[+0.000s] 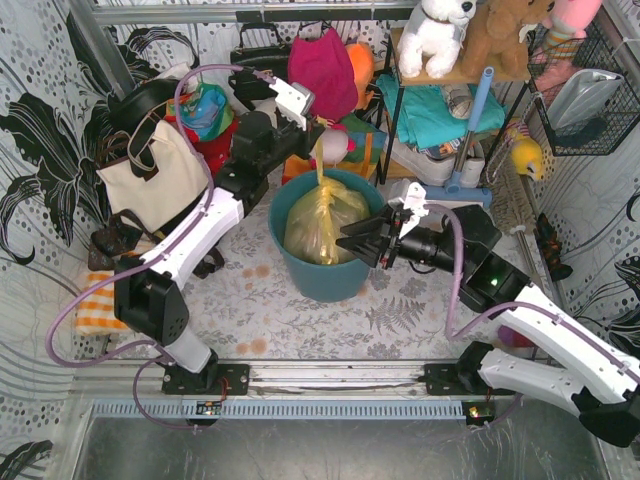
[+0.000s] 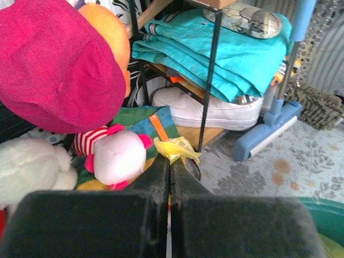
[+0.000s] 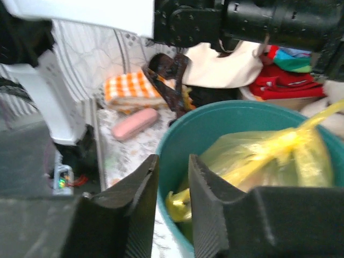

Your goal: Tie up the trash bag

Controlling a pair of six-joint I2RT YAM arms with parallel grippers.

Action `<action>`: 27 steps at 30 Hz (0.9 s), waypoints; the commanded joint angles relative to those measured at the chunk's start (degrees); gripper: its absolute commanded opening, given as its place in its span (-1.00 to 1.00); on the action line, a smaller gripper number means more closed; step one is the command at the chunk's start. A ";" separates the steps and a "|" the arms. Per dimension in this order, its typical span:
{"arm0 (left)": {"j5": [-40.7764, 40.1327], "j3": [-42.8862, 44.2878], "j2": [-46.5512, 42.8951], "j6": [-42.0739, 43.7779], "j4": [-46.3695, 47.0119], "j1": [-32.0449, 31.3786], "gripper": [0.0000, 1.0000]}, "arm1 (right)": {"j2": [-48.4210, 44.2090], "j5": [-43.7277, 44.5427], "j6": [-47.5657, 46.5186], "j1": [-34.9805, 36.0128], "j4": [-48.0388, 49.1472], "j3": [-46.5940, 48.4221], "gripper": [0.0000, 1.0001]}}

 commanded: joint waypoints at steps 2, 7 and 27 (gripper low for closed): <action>6.08 -2.83 -3.36 -1.48 -2.89 0.12 -1.00 | 4.41 1.72 -23.84 0.18 -16.60 7.20 -0.25; 8.07 -4.36 -4.12 -1.29 -5.97 -0.27 -1.00 | 9.09 1.88 -51.34 0.25 -29.73 14.09 -0.04; -0.04 12.44 10.98 5.16 -13.34 -0.11 -1.00 | 22.49 3.23 -78.78 -3.24 -23.27 14.36 0.08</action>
